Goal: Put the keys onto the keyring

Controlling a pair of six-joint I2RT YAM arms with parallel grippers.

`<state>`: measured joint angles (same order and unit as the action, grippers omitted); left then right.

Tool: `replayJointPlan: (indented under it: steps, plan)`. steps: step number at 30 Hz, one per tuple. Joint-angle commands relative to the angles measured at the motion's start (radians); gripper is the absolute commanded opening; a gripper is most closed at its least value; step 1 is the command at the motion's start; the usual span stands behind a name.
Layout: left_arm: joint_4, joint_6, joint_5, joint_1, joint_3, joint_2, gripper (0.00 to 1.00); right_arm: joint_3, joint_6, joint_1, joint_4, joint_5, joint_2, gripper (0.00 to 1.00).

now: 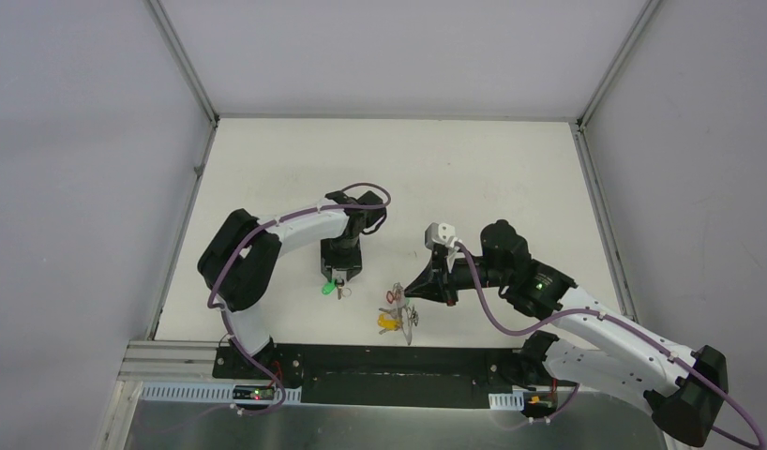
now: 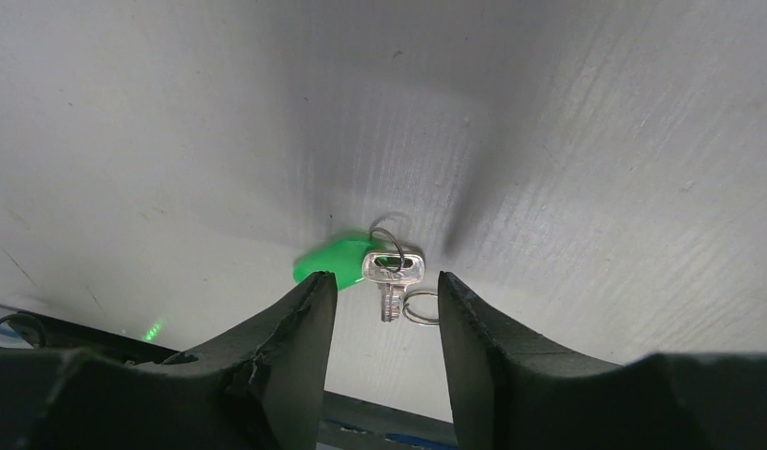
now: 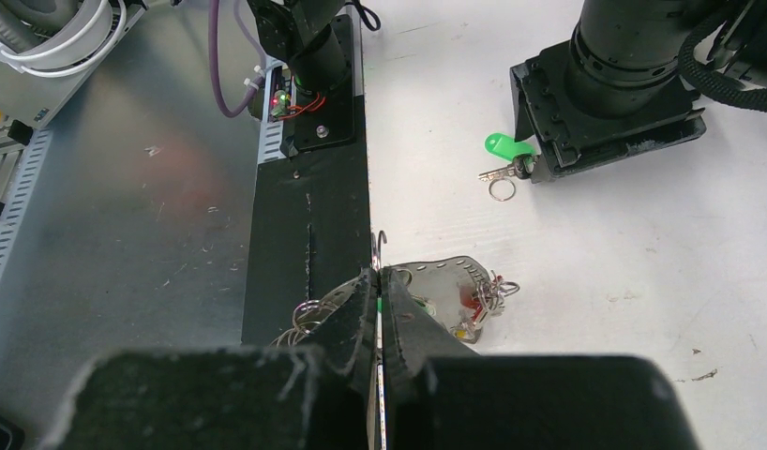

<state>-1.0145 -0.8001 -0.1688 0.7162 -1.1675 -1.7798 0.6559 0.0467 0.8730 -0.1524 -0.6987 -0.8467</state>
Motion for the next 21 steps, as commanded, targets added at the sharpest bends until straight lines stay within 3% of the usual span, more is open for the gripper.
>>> replayJointPlan:
  steps: [1,8,17,21]
  plan:
    - [-0.022,0.003,-0.041,-0.006,-0.039,-0.01,0.44,0.002,-0.013,0.003,0.086,-0.01,0.005,0.0]
    - [-0.021,0.041,-0.047,-0.009,-0.06,-0.041,0.4,-0.002,-0.021,0.003,0.089,-0.009,0.003,0.0]
    - [-0.022,0.06,-0.047,-0.015,-0.073,-0.061,0.18,-0.004,-0.022,0.003,0.094,-0.01,-0.002,0.0]
    - [-0.026,0.068,-0.048,-0.015,-0.075,-0.056,0.0,-0.003,-0.022,0.003,0.096,-0.012,-0.004,0.0]
